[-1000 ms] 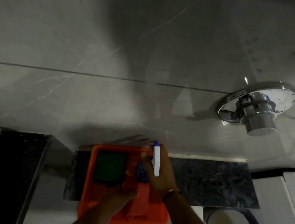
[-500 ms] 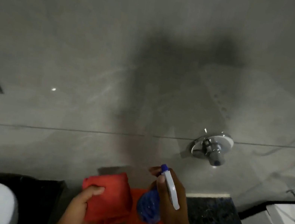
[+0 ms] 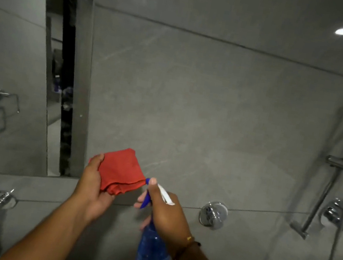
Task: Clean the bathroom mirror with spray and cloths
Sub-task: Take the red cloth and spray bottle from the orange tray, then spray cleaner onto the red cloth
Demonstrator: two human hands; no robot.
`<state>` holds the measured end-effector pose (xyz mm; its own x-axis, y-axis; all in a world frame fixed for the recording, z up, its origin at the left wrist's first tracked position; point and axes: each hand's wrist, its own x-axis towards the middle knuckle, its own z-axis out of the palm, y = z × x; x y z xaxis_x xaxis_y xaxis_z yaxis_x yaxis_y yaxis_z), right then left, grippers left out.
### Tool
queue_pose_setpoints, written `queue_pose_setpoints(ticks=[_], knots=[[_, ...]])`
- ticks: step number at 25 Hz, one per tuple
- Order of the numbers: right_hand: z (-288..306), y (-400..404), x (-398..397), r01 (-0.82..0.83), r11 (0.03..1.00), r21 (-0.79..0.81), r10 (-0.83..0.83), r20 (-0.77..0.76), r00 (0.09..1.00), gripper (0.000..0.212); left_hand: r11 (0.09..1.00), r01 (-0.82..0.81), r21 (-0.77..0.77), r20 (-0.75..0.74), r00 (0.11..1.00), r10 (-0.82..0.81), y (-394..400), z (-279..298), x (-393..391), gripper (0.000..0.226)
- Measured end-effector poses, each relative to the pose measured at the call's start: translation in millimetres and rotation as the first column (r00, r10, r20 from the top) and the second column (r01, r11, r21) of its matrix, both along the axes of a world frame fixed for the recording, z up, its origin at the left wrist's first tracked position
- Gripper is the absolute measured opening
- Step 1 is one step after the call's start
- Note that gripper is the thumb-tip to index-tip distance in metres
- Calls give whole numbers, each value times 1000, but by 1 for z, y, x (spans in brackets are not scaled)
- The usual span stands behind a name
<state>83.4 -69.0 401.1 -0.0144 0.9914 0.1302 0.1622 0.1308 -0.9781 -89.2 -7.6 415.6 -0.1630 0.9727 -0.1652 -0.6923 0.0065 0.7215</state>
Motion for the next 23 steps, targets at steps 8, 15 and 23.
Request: queue_pose_setpoints(ticks=[8, 15, 23], knots=[[26, -37, -18, 1, 998, 69, -15, 205, 979, 69, 1000, -4, -1, -98, 995, 4, -59, 21, -8, 44], [40, -37, -11, 12, 974, 226, -79, 288, 954, 67, 998, 49, 27, -184, 982, -43, -70, 30, 5, 49], [41, -39, 10, -58, 951, 303, -84, 435, 896, 68, 999, 38, 9, -144, 989, -36, -74, 22, 6, 47]])
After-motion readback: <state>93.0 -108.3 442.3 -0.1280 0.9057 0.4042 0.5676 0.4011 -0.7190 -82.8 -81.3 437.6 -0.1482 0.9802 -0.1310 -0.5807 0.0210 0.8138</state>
